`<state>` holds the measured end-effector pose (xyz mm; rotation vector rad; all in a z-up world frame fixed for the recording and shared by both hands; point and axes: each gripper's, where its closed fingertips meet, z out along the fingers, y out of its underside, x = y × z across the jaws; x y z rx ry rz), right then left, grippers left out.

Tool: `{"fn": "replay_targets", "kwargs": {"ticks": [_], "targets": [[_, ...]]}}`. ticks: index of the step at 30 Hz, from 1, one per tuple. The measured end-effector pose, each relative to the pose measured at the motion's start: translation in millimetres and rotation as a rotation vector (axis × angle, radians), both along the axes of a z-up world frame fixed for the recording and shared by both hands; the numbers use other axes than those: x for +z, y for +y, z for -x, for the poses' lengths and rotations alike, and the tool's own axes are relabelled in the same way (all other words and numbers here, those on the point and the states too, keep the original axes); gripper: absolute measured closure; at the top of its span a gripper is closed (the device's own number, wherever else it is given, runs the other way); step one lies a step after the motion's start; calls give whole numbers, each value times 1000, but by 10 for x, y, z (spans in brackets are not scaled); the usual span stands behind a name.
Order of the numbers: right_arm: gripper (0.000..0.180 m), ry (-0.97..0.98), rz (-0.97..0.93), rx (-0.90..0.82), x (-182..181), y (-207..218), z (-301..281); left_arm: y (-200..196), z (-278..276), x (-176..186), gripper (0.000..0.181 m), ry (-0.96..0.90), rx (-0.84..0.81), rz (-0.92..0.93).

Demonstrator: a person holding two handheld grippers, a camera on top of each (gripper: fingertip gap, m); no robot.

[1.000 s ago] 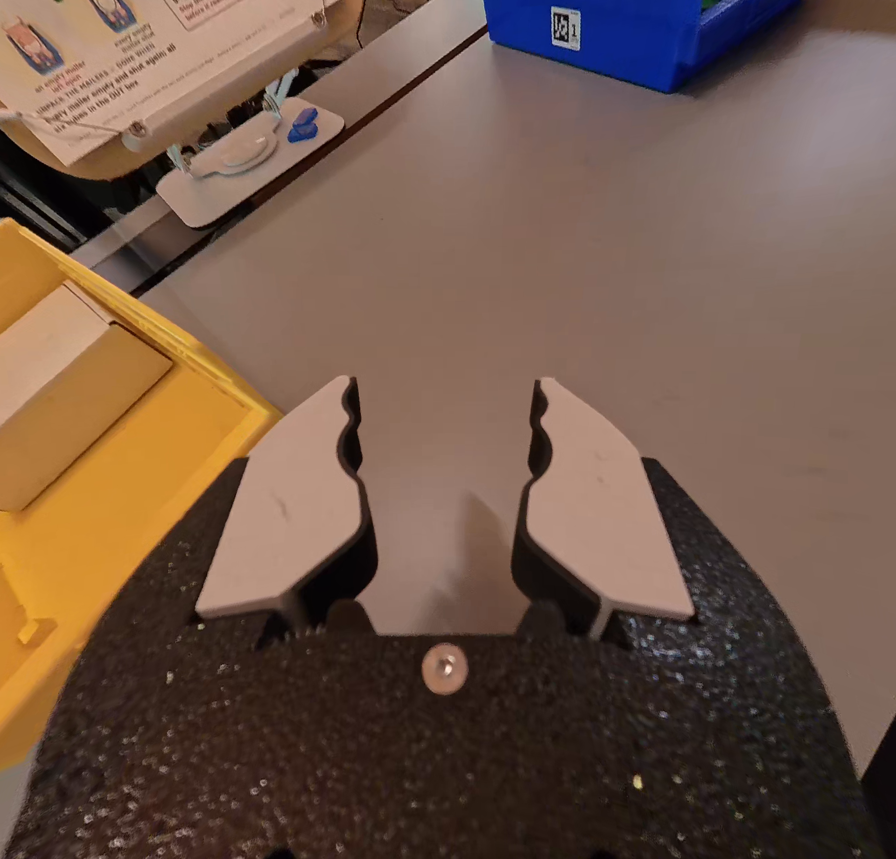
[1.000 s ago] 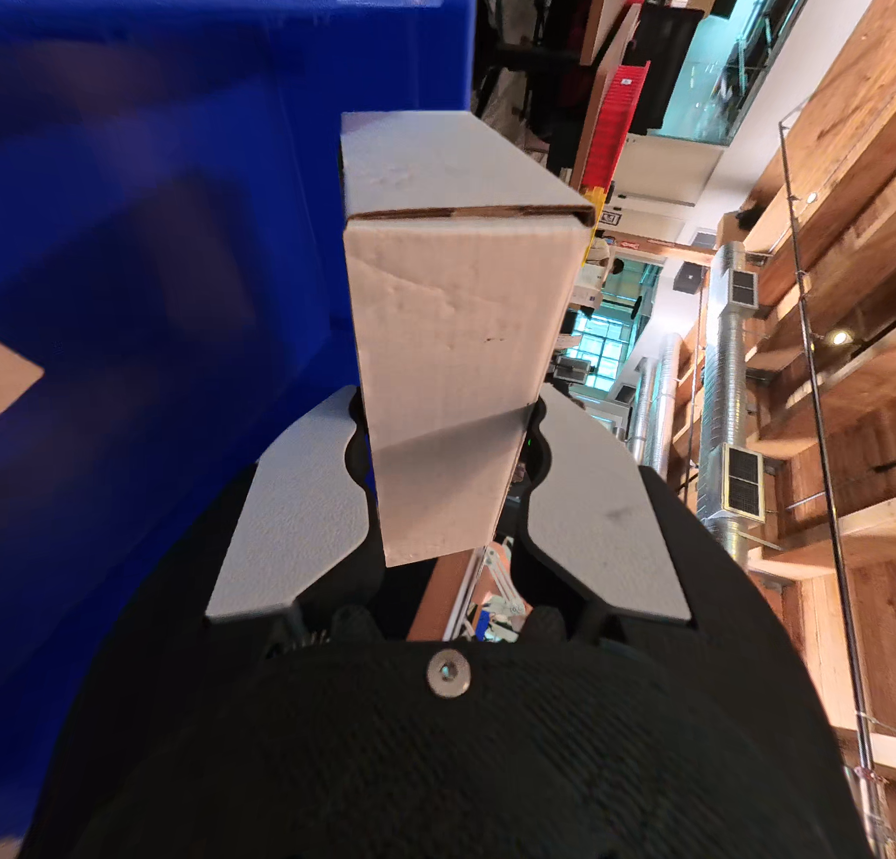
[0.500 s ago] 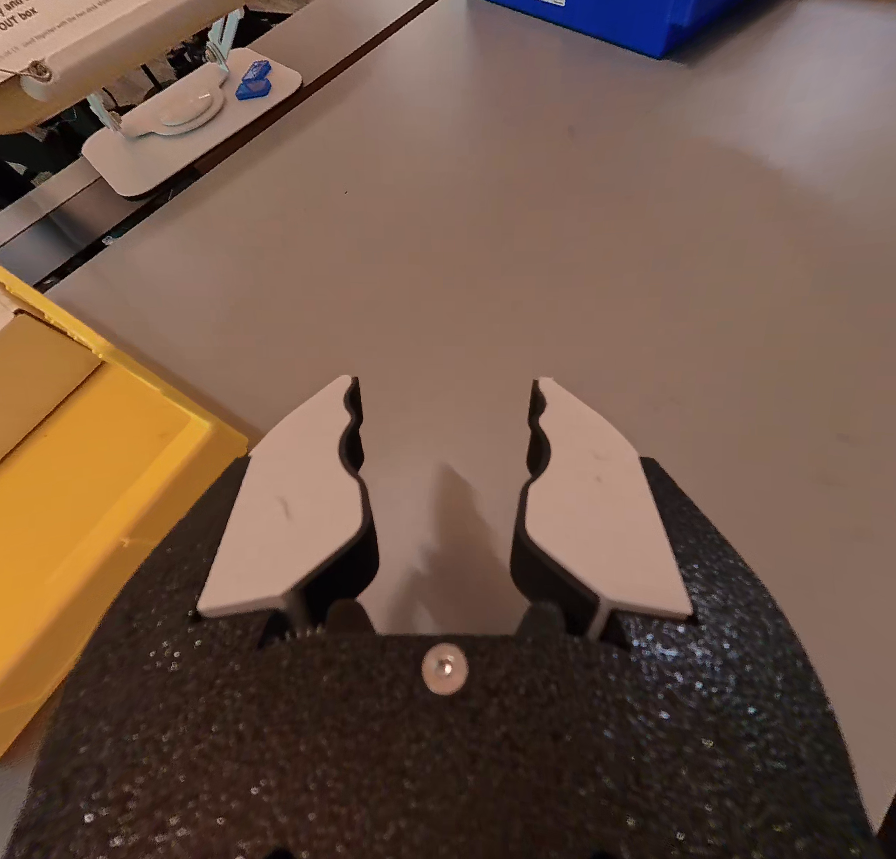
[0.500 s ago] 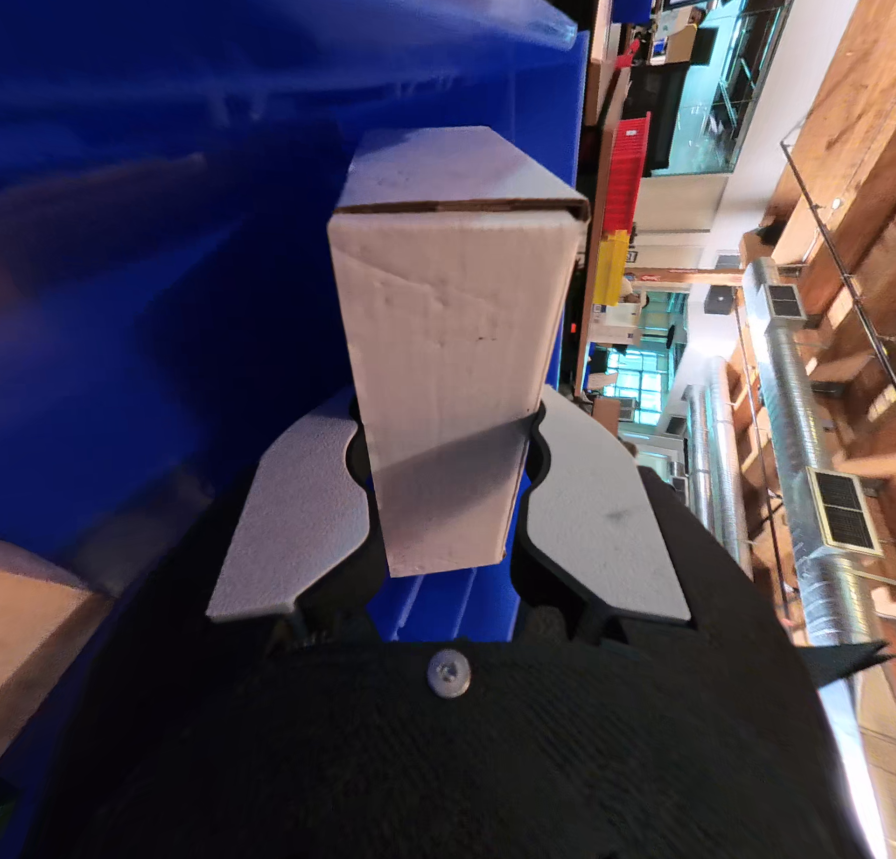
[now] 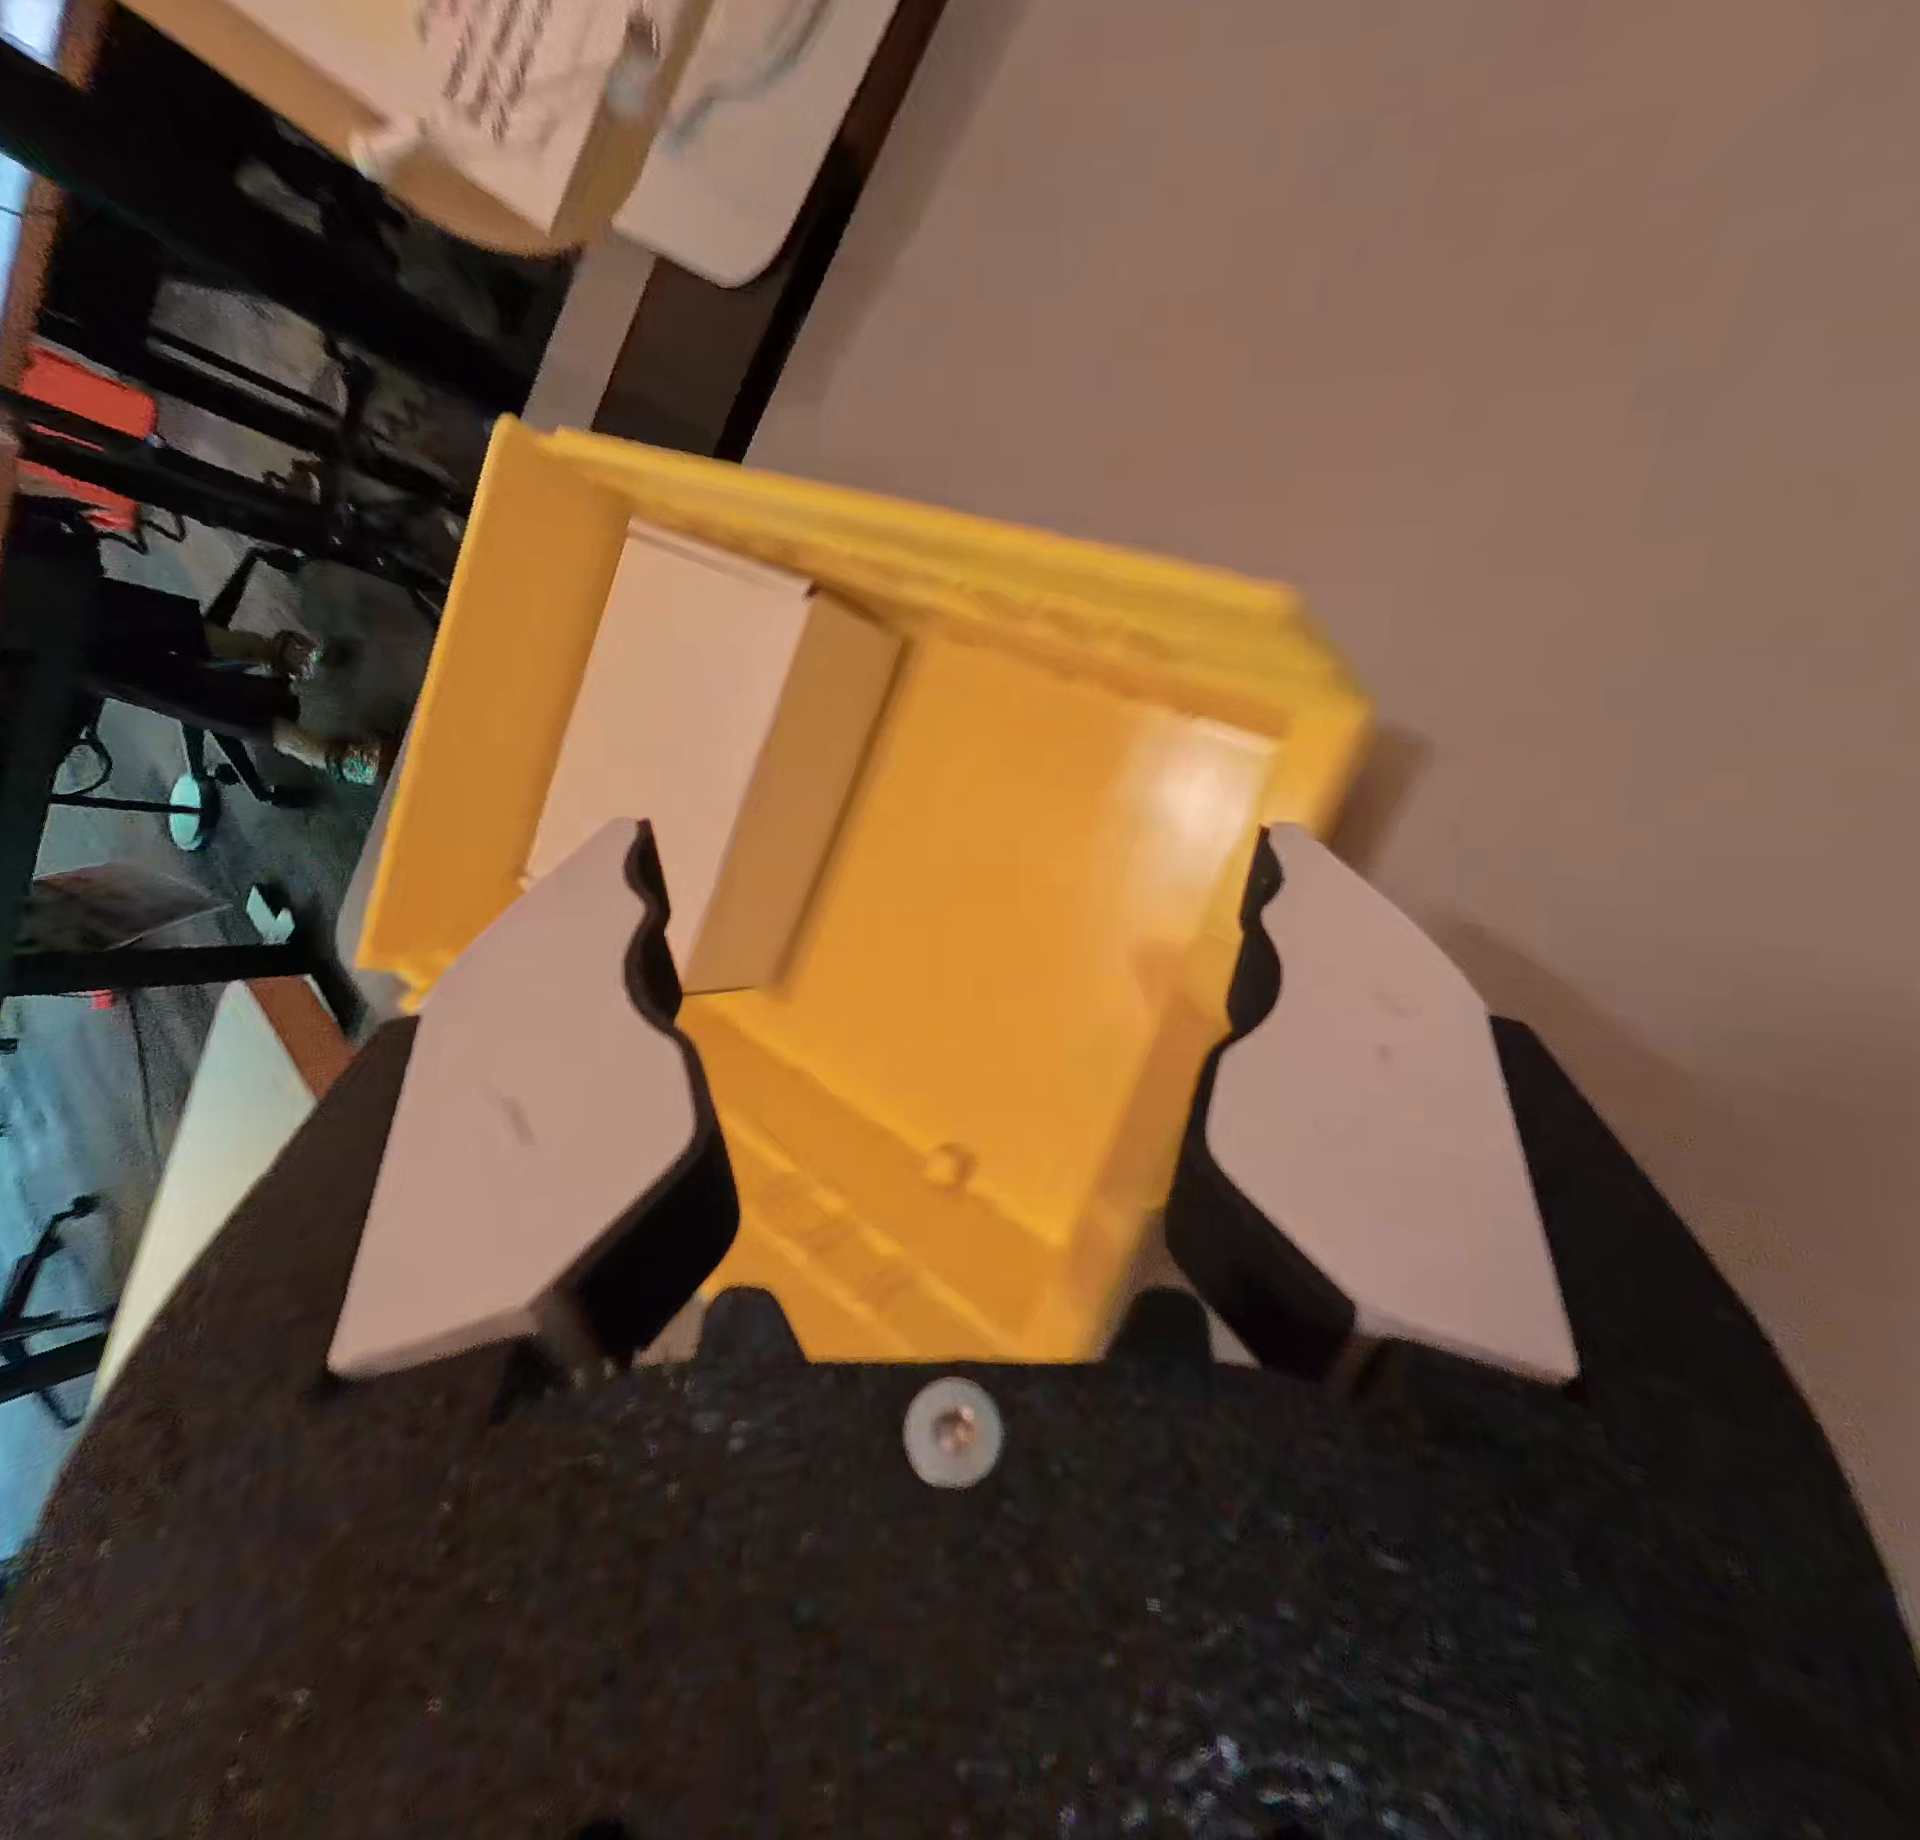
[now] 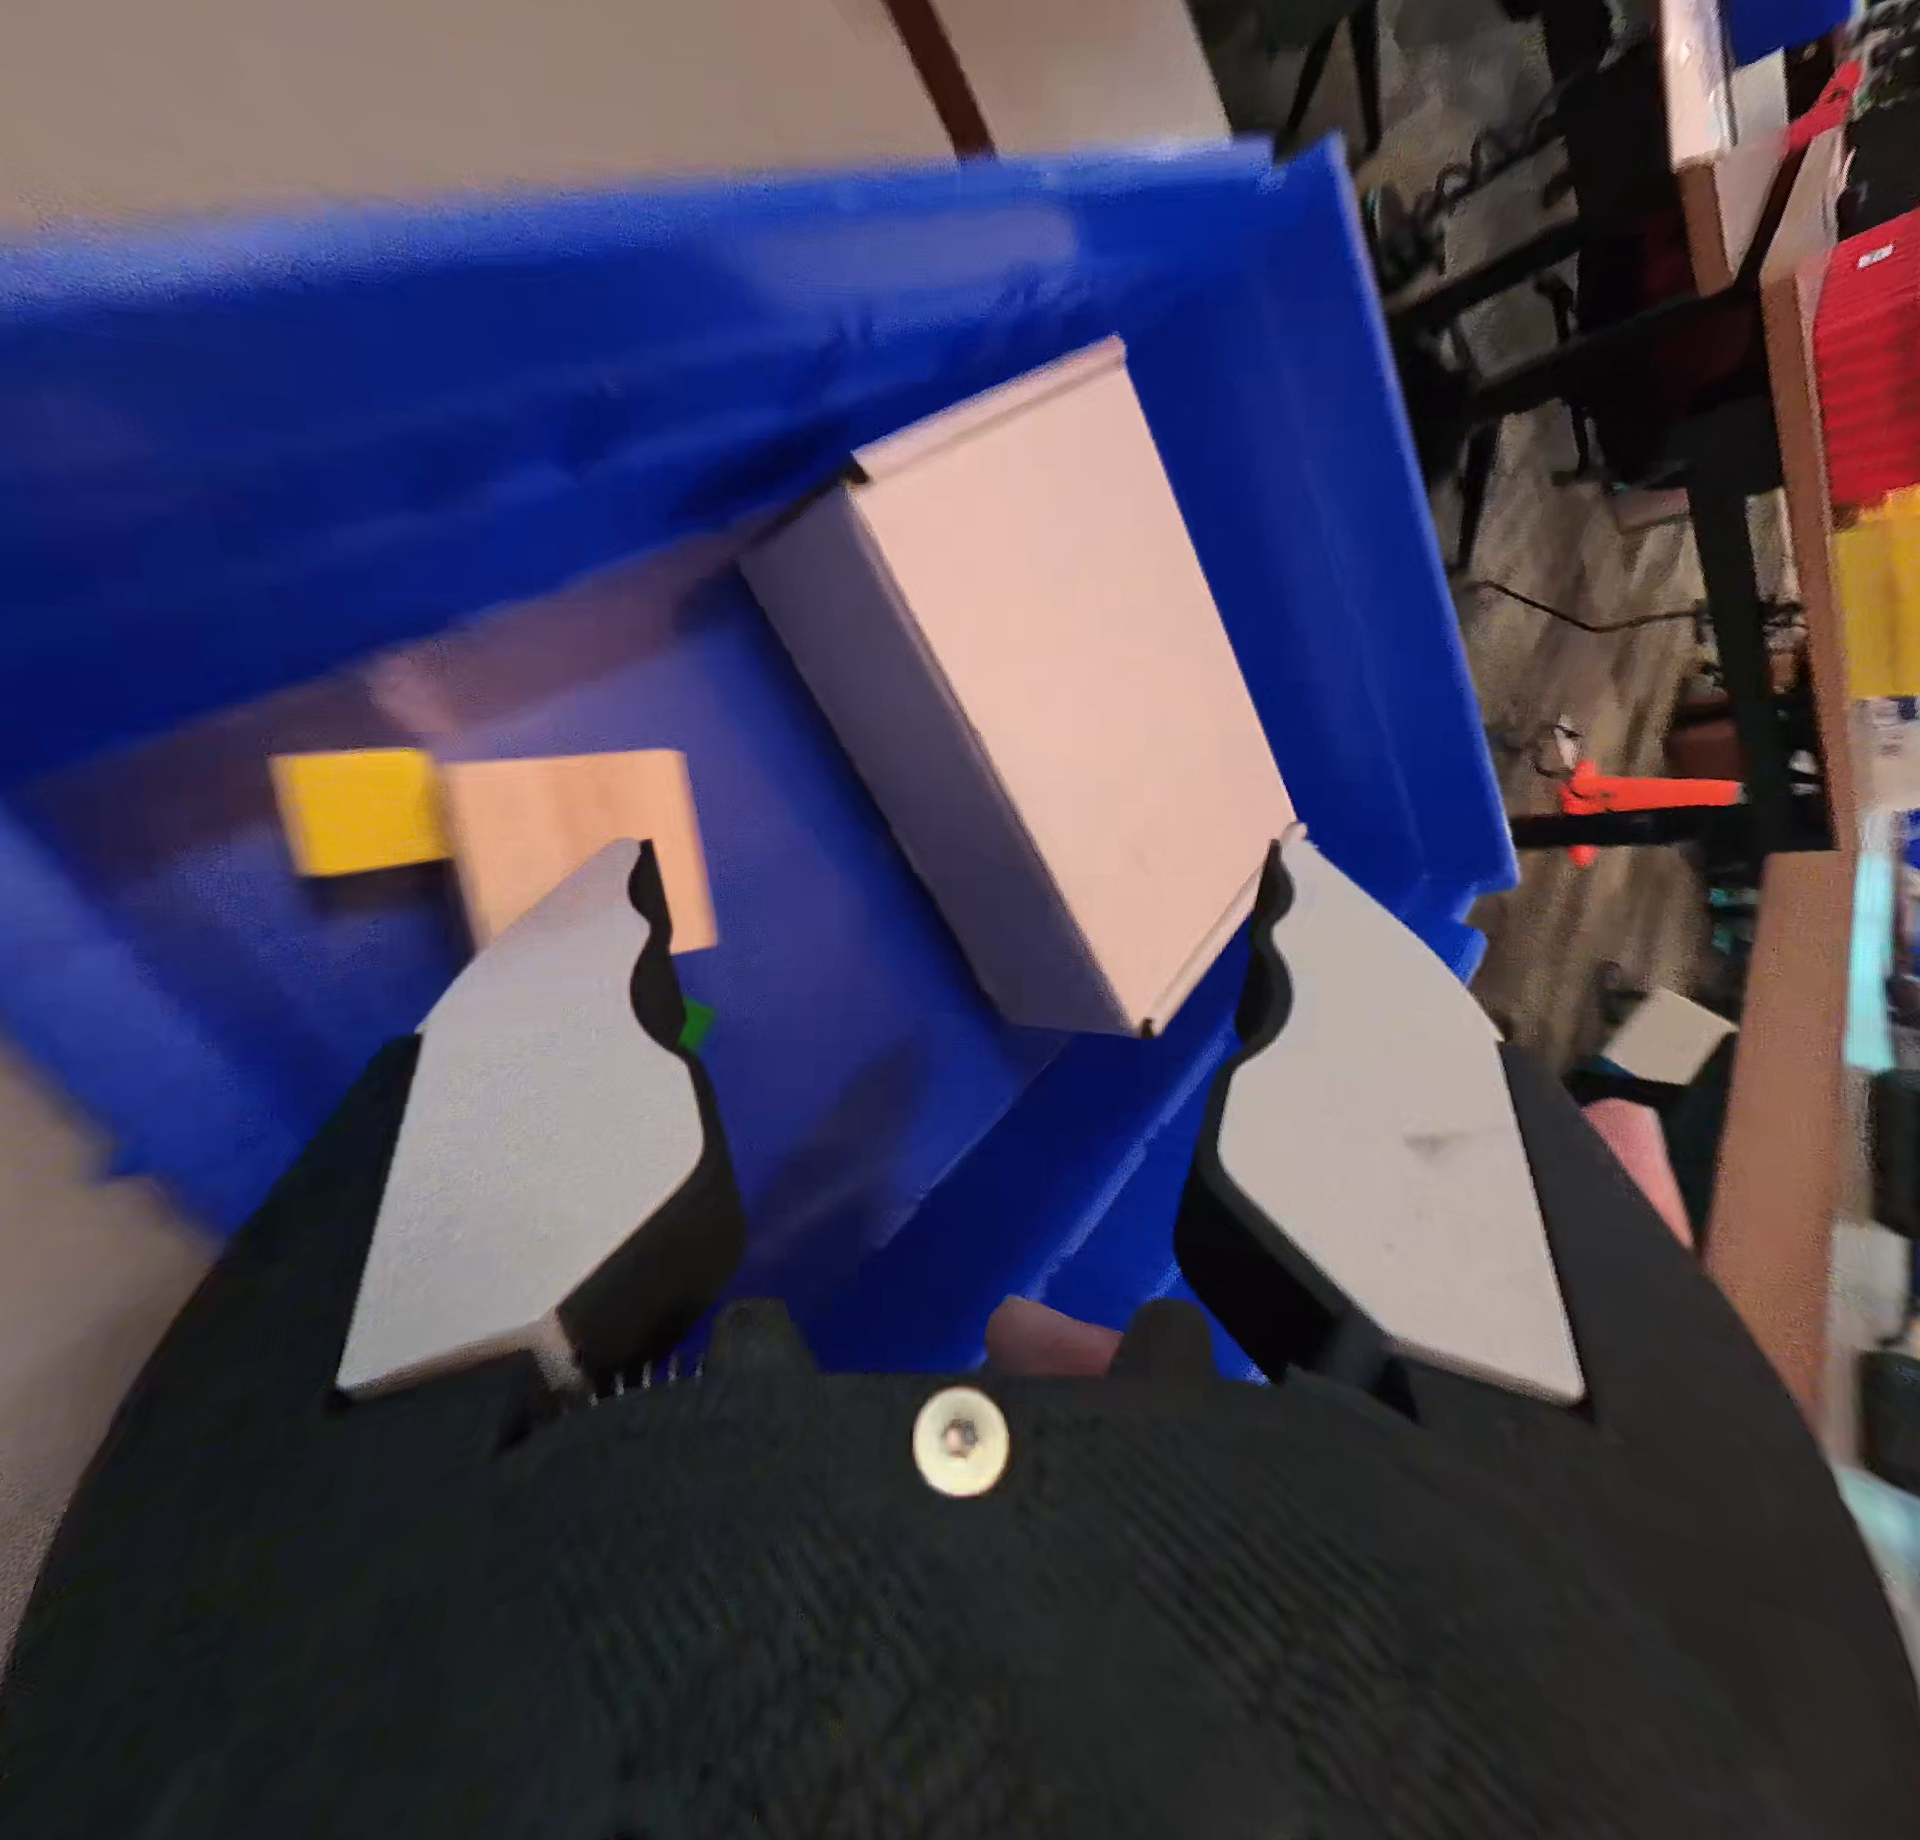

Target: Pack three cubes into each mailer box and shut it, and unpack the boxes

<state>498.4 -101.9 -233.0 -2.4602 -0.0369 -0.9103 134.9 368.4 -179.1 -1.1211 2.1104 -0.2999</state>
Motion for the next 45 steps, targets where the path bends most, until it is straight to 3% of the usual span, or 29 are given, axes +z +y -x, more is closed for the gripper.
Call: {"fn": "replay_targets", "kwargs": {"ticks": [4, 7, 16, 19, 27, 37, 42, 45], "targets": [[71, 82, -182, 74, 217, 1, 510, 644, -322, -107, 73, 217, -1, -57], [71, 135, -310, 94, 327, -18, 778, 867, -531, -335, 77, 407, -68, -28], [71, 203, -463, 159, 286, -88, 1385, 1340, -1113, -881, 79, 580, -132, -141], [71, 227, -473, 158, 246, -97, 1435, 1369, -1136, -992, 65, 671, -124, -106], [71, 255, -463, 160, 125, 32, 1421, 1487, -1195, -1077, 64, 681, -129, -165], [71, 259, -481, 190, 63, 160, 1455, 1356, -1052, -967, 69, 783, -71, 10], [72, 257, -497, 188, 77, 151, 1495, 1394, -1016, -1122, 57, 805, -45, -52], [72, 257, -492, 190, 61, 148, 1548, 1456, -964, -1297, 38, 835, -18, -105]]}}
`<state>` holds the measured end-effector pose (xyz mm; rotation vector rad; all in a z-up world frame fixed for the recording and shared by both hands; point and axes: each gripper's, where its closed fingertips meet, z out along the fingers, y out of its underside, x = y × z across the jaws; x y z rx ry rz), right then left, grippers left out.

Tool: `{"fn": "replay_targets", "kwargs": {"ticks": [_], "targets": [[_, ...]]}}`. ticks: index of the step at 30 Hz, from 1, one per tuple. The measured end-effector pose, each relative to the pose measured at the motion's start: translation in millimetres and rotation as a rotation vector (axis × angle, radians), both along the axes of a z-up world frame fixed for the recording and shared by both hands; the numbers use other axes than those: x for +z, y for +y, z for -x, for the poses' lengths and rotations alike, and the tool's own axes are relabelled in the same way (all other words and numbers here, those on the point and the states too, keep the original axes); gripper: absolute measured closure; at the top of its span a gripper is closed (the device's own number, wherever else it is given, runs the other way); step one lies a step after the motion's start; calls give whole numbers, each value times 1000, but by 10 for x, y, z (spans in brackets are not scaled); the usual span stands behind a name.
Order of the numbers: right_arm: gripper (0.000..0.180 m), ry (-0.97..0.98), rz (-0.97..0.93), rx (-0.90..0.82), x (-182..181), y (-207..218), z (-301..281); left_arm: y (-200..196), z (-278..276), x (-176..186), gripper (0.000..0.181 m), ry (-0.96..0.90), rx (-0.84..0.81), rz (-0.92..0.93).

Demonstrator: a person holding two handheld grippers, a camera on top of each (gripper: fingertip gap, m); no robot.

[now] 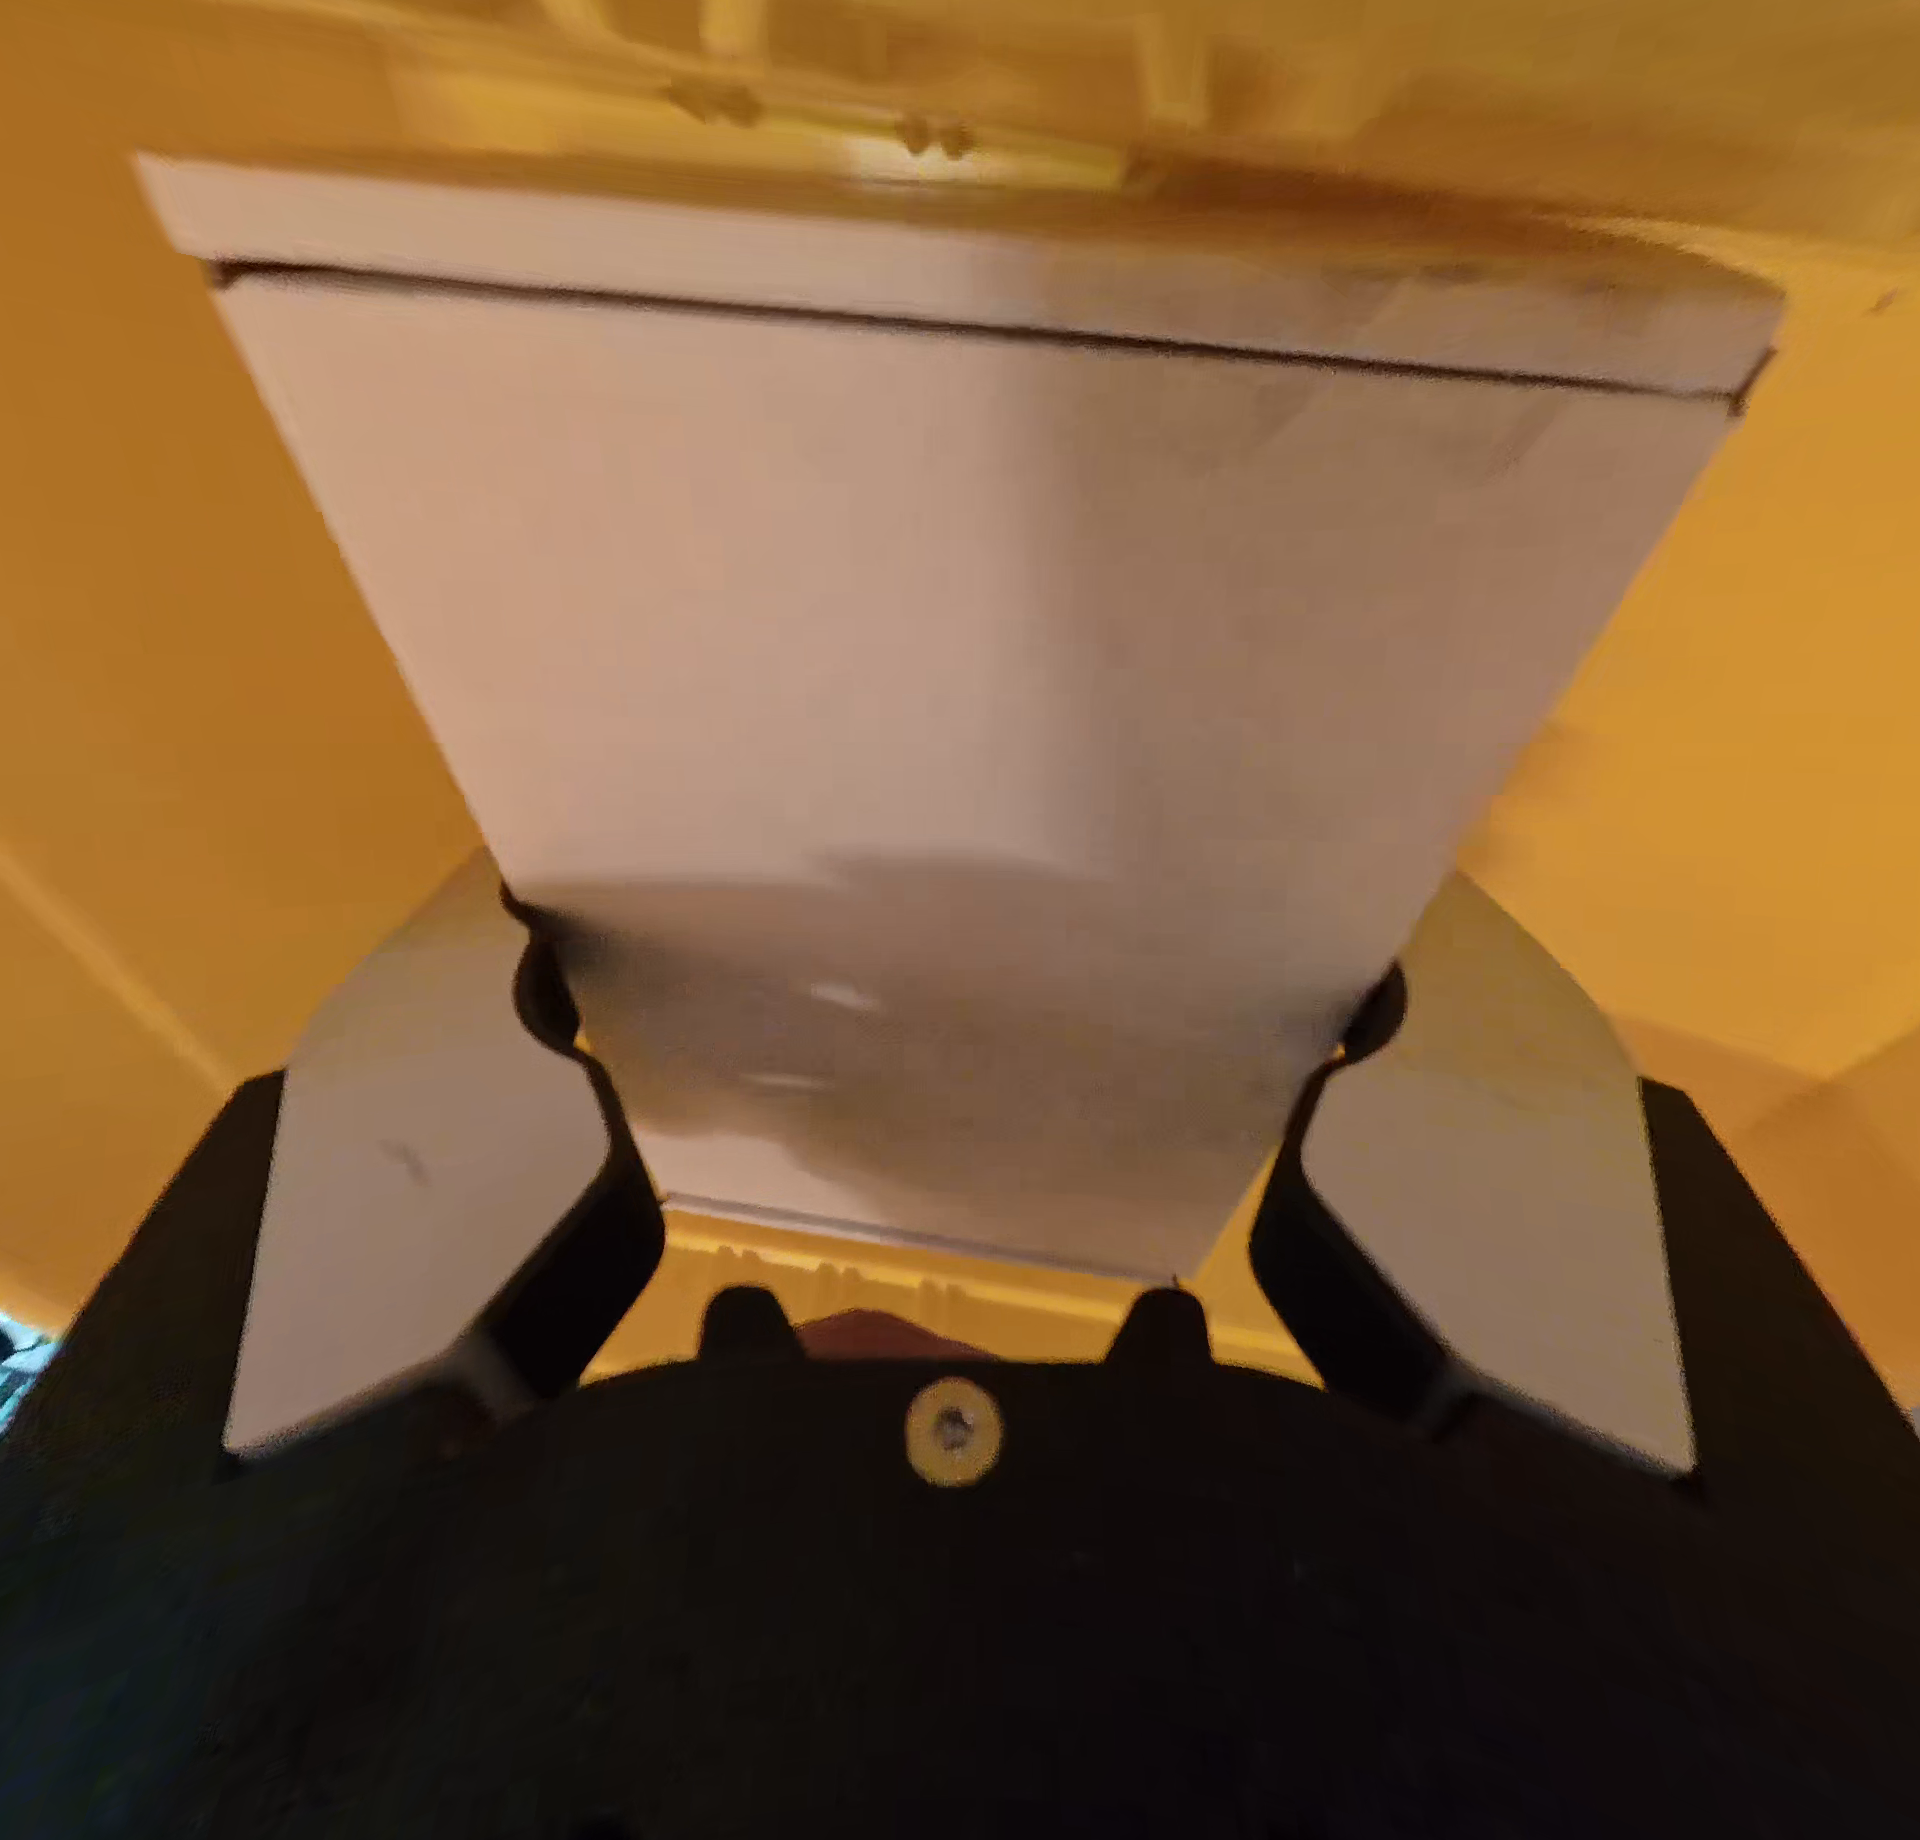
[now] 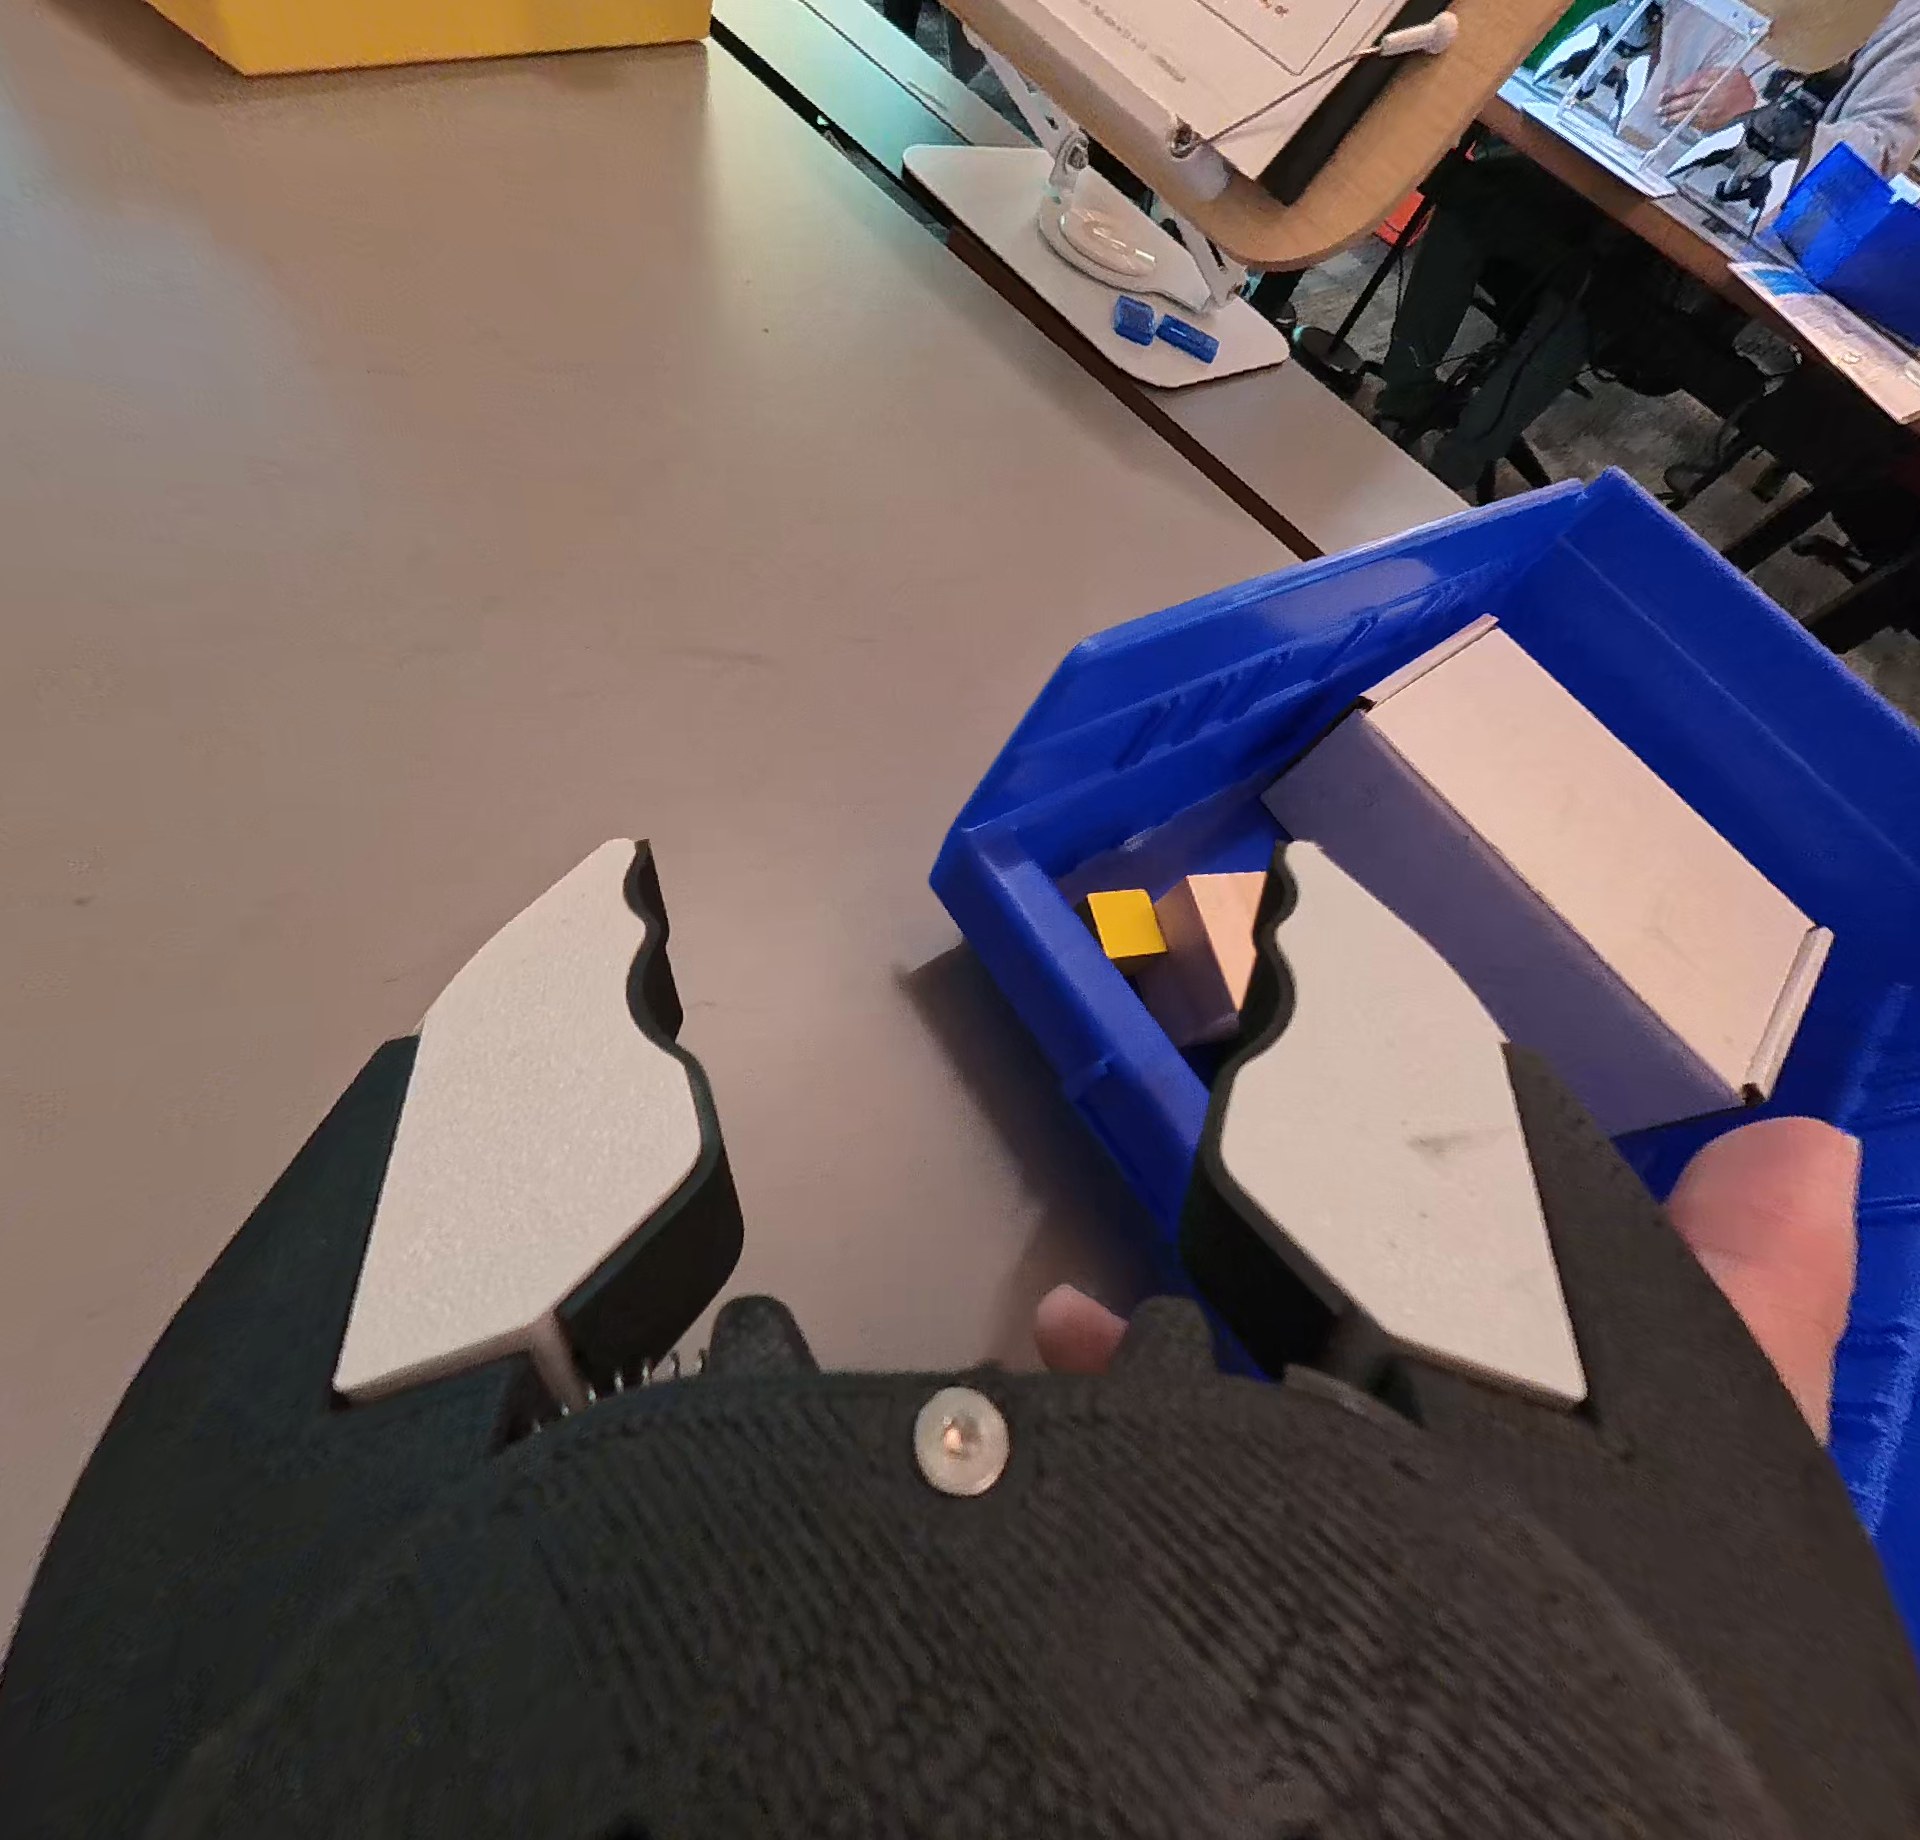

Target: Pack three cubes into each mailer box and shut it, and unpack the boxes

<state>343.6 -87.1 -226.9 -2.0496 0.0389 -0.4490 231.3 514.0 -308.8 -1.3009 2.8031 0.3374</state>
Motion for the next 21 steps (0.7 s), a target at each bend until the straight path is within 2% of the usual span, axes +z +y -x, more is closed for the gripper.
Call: {"fn": "replay_targets", "kwargs": {"ticks": [4, 7, 12, 16, 21], "targets": [[72, -29, 37, 3, -29, -16, 90, 57, -2, 29, 40, 0, -7, -34], [72, -62, 39, 11, 26, -17, 164, 3, 60, 192, 41, -10, -26, -35], [73, -92, -12, 44, 168, 85, 342, -252, 121, 758, 41, -92, -7, 4], [74, -147, -27, 78, 266, 212, 512, -540, 281, 1296, 41, -130, -51, -29], [77, -212, -36, 153, 398, 378, 775, -1208, 523, 1806, 41, -176, -122, -6]]}}
